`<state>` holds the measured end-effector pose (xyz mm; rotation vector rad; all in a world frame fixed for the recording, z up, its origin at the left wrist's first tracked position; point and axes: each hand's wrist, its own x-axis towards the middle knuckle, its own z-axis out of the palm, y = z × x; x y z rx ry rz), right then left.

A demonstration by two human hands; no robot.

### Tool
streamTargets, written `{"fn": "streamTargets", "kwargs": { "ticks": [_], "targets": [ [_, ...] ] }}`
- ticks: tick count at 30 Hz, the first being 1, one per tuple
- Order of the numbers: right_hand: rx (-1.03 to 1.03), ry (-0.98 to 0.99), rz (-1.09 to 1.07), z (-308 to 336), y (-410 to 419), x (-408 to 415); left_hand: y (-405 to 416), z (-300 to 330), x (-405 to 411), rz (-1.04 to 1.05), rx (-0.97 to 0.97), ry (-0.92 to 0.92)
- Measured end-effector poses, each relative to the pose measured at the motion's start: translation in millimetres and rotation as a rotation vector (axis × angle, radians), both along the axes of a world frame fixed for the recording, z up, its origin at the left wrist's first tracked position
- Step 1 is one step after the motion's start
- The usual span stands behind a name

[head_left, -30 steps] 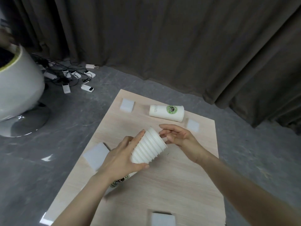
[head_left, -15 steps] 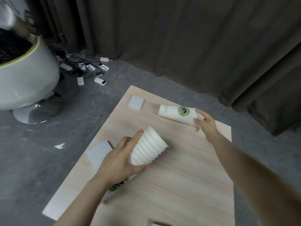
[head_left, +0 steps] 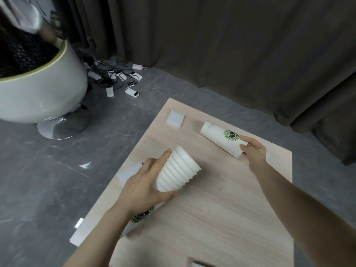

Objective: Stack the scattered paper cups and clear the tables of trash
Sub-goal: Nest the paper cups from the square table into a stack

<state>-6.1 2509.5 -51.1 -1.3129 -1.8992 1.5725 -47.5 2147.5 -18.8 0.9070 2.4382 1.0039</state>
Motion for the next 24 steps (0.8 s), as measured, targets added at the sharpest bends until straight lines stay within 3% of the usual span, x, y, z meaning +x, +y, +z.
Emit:
{"fn": "streamTargets", "kwargs": {
  "ticks": [11,24],
  "targets": [
    [-0.128,0.143,0.102,60.0,-16.5,48.8,-2.5,1.5,-3.0,-0.070,-0.014,-0.042],
    [-0.158,0.307,0.410,132.4,-32.5,70.6,7.6,10.3,-8.2,-0.163,0.010,-0.031]
  ]
}}
